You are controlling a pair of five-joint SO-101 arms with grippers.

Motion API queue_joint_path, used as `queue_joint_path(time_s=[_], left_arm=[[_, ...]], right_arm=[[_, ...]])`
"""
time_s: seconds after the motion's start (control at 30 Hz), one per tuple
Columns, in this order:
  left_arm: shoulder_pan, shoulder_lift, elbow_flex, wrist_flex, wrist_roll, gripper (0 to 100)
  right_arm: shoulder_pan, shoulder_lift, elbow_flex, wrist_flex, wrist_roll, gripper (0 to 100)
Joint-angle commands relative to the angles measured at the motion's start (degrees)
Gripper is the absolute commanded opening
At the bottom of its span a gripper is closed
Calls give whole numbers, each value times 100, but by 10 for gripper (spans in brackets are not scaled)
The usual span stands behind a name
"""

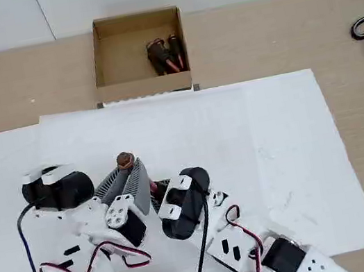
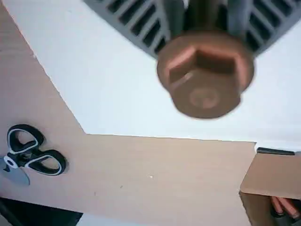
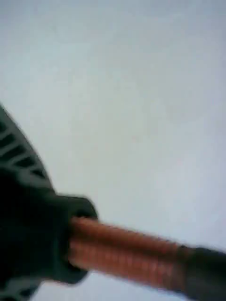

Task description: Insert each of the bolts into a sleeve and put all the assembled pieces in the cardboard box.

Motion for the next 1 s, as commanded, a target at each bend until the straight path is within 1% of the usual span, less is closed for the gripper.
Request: queue_joint_path(time_s=[0.0,0.13,0.33,0.6,0.83,0.9,0.97], left_arm=[[114,-35,13,-123,18,5],[378,-35,13,167,18,5],[563,-18,13,571,-18,5],[580,-9,251,633,-264,5],[554,-18,136,580,-422,6],[554,-18,84,580,-422,36],[554,-18,84,598,-422,97]], right_arm=[[-57,-48,-387,-154,0,4],[-48,-48,-466,-154,0,4],[-31,-48,-791,-154,9,4],[-31,-48,-1196,-154,18,4],[-31,-40,-1169,-145,18,4],[-31,-40,-1169,-145,18,4],[-31,-40,-1169,-145,18,4]])
